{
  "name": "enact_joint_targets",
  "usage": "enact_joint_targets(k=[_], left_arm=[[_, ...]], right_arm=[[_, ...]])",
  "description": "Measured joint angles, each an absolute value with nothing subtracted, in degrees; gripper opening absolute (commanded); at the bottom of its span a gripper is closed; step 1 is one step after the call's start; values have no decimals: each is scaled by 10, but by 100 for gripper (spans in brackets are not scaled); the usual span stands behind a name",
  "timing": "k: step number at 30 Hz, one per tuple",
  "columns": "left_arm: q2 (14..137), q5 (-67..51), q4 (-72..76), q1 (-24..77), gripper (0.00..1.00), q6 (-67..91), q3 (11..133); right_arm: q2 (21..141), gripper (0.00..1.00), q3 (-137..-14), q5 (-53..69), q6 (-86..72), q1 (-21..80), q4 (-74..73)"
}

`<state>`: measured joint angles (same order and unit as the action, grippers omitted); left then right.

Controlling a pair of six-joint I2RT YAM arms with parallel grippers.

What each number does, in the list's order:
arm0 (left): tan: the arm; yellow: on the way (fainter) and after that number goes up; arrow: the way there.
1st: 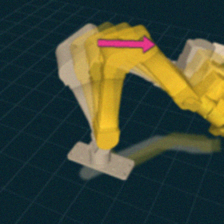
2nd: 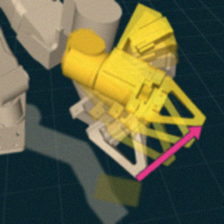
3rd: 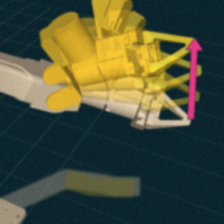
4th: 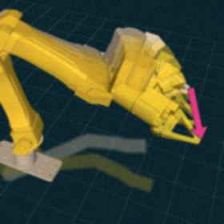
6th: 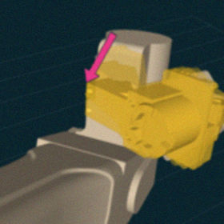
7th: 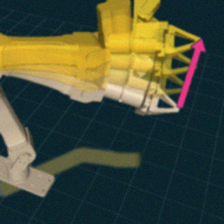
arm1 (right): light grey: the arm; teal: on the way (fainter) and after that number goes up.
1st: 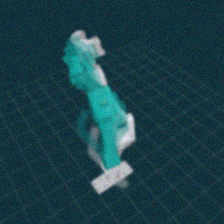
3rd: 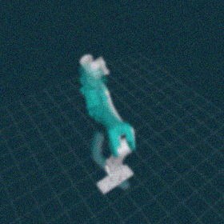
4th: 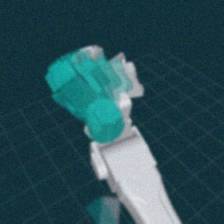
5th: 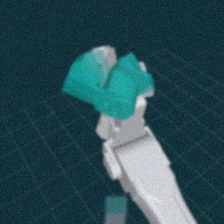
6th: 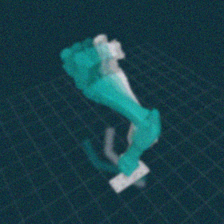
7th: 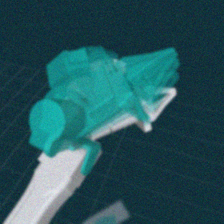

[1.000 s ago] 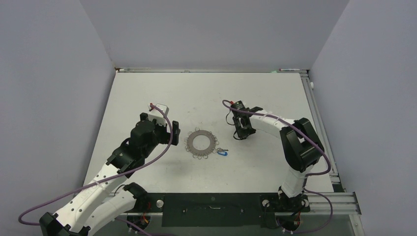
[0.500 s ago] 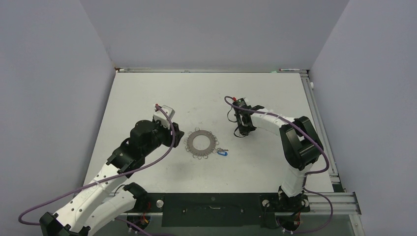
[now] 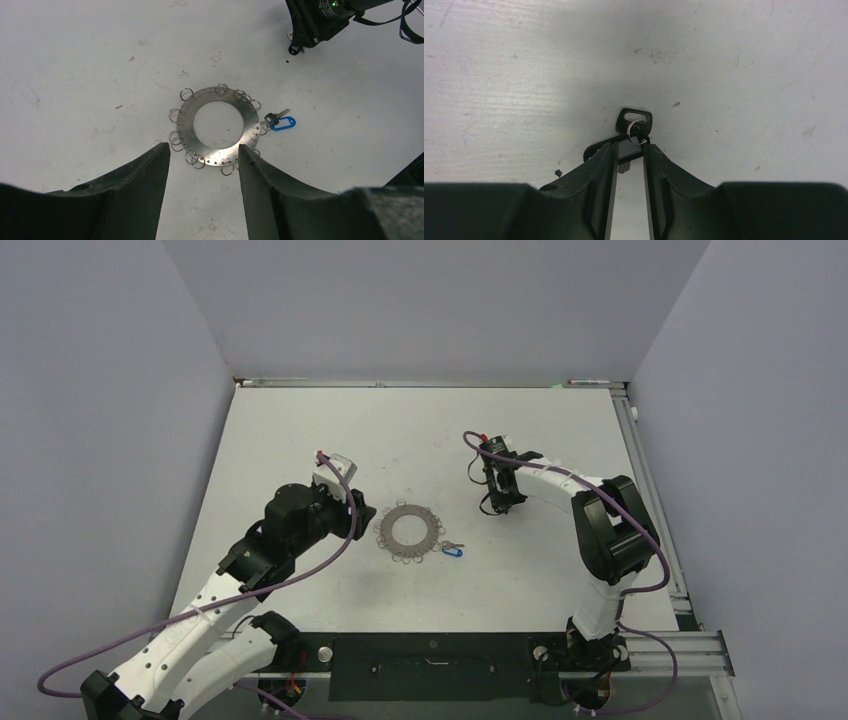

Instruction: Put the keys on the keyring

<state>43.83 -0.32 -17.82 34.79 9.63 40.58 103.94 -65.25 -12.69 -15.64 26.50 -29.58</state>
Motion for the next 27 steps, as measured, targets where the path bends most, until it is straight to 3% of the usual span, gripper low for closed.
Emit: enact_joint_targets(k=[6, 20, 27], left_arm=[[439, -3, -178, 348, 48, 96, 406], [442, -3, -178, 348, 46, 96, 406], [444, -3, -178, 348, 46, 96, 406]], right_arm=[[1039, 32, -653, -123, -156, 262, -292], [1066, 28, -676, -140, -155, 251, -284], [1067, 11, -675, -141, -156, 251, -279]])
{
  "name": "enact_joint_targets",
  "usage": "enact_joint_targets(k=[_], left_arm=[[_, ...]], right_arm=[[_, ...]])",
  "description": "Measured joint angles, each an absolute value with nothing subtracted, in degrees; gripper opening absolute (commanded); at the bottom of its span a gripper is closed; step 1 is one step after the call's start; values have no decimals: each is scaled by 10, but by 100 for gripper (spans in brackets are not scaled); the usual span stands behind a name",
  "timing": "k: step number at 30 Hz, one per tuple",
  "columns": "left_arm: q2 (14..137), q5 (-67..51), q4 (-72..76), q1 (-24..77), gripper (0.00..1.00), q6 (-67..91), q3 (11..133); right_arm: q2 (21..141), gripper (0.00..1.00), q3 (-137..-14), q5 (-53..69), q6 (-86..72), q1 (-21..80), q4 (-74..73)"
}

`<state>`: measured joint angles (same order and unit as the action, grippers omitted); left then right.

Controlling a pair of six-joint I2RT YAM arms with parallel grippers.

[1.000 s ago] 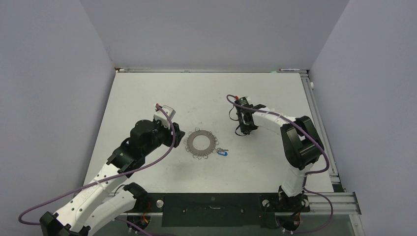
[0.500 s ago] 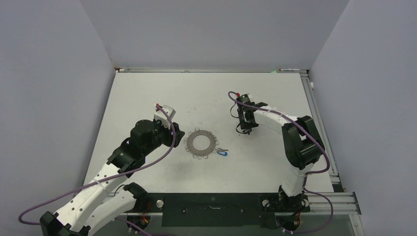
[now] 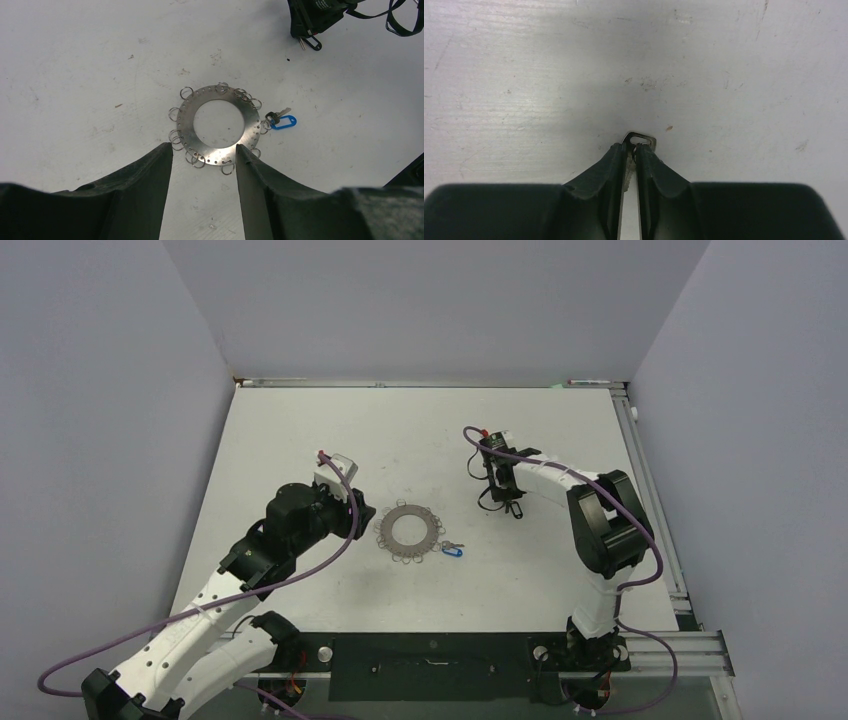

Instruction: Put the keys on the keyring

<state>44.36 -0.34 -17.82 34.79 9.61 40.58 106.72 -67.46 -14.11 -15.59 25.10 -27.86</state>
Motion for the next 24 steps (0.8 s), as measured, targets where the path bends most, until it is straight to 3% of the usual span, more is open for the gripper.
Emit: enact_joint_targets(k=[2, 16, 24], left_arm=[[444, -3, -178, 348, 46, 96, 406], [445, -4, -178, 348, 45, 96, 406], [442, -36, -171, 348, 45, 93, 404]], right_arm=[[1067, 5, -674, -141, -156, 251, -279], [1047, 5, -660, -141, -156, 259, -285], [939, 5, -625, -86, -166, 294, -290]])
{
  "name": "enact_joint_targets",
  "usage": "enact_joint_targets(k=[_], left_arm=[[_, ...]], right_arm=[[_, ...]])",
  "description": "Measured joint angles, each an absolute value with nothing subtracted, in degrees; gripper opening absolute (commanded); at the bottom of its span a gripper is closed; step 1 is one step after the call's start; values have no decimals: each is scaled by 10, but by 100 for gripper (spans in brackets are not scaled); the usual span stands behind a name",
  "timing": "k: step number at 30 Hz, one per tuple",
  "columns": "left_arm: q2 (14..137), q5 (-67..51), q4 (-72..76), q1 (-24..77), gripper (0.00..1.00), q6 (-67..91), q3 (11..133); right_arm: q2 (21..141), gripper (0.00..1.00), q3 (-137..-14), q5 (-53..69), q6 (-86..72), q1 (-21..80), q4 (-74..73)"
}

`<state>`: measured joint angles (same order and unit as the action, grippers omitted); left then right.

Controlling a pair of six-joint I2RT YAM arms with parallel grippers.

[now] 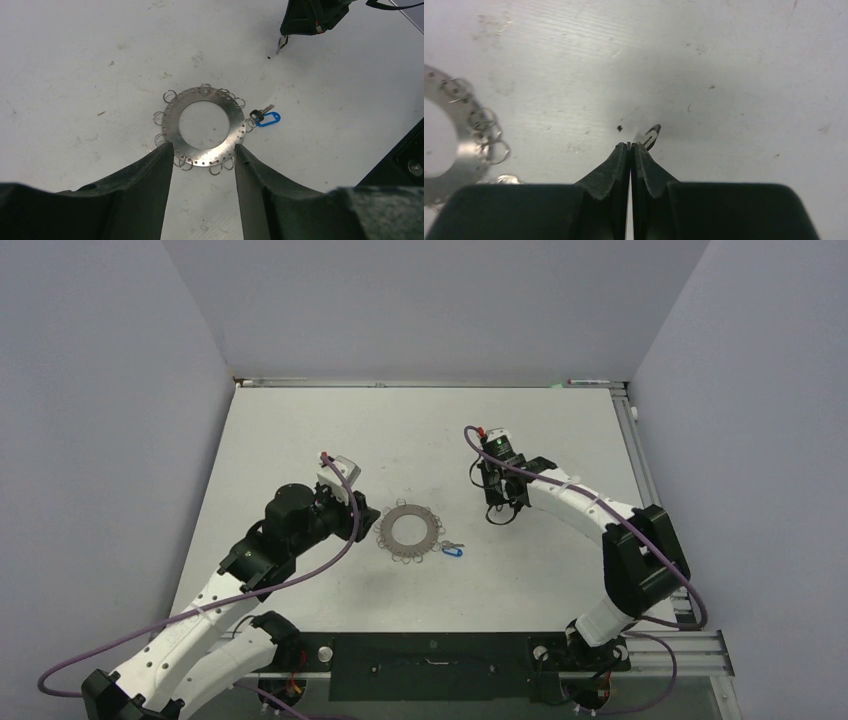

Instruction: Put the keys on the keyring

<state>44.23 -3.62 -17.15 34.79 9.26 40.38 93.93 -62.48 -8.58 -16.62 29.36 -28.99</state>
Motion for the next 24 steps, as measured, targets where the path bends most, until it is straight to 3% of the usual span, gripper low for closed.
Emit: enact_joint_targets(k=[12, 19, 24], left_arm=[[407, -163, -99, 349, 45, 92, 358], [403, -250, -28, 357, 45, 96, 327], [409, -281, 0, 383, 51, 92, 308]], right_arm=[[701, 5, -550, 88, -202, 357, -249], [661, 5, -541, 171, -212, 365, -228], [658, 5, -510, 220, -216, 385, -226]])
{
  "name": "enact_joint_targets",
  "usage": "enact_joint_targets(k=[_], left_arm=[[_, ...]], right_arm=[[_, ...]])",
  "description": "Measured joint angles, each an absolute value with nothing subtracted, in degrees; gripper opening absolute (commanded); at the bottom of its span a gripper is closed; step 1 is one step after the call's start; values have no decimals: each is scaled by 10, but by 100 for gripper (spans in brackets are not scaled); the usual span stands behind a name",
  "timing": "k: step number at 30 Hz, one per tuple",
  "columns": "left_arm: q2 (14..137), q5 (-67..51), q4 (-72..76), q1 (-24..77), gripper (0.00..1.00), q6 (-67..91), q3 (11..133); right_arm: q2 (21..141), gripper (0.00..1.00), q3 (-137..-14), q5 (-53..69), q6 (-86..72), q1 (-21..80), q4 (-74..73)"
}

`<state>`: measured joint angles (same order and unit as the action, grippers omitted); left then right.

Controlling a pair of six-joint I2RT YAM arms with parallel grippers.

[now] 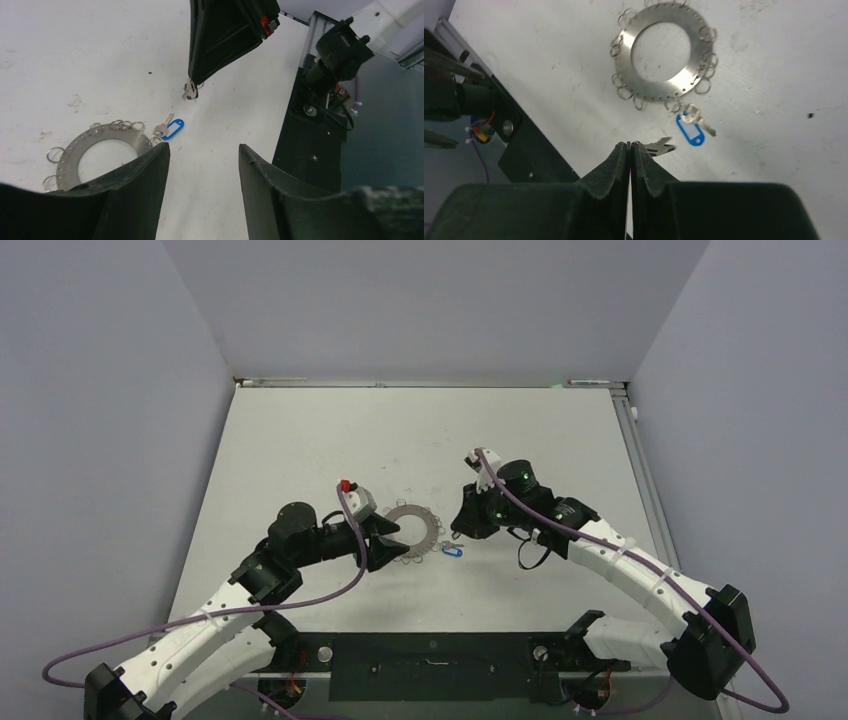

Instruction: Put the keys on the keyring

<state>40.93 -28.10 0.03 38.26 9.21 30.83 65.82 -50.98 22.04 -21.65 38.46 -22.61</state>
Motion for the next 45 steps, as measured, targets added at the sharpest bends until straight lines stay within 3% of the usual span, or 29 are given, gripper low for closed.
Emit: enact_joint_targets(k=[2, 11, 19, 22, 28, 33, 36, 37, 45], left_arm=[[413, -291, 8, 402, 56, 82, 301], [403, -375, 70, 434, 56, 63, 253], [380, -425, 124, 436, 41, 65, 239], [379, -437, 128, 440, 41, 67, 238], [374, -408, 105, 442, 52, 47, 238], [358, -293, 35, 448, 65, 23, 243], [361, -201, -6, 462, 94, 36, 255], [362, -172, -15, 466, 98, 44, 258], [408, 22, -54, 512, 96, 139, 272]], right_arm=[[654, 5, -498, 241, -217, 408, -226], [591, 5, -485, 317, -246, 519, -156], [590, 5, -477, 324, -274, 578, -99], [595, 5, -477, 316, -275, 588, -93], [601, 5, -477, 227, -282, 590, -122], [595, 5, -451, 136, -312, 590, -142], [579, 5, -399, 100, -343, 590, -151], [574, 5, -380, 89, -355, 590, -154], [577, 5, -290, 48, -411, 528, -156]])
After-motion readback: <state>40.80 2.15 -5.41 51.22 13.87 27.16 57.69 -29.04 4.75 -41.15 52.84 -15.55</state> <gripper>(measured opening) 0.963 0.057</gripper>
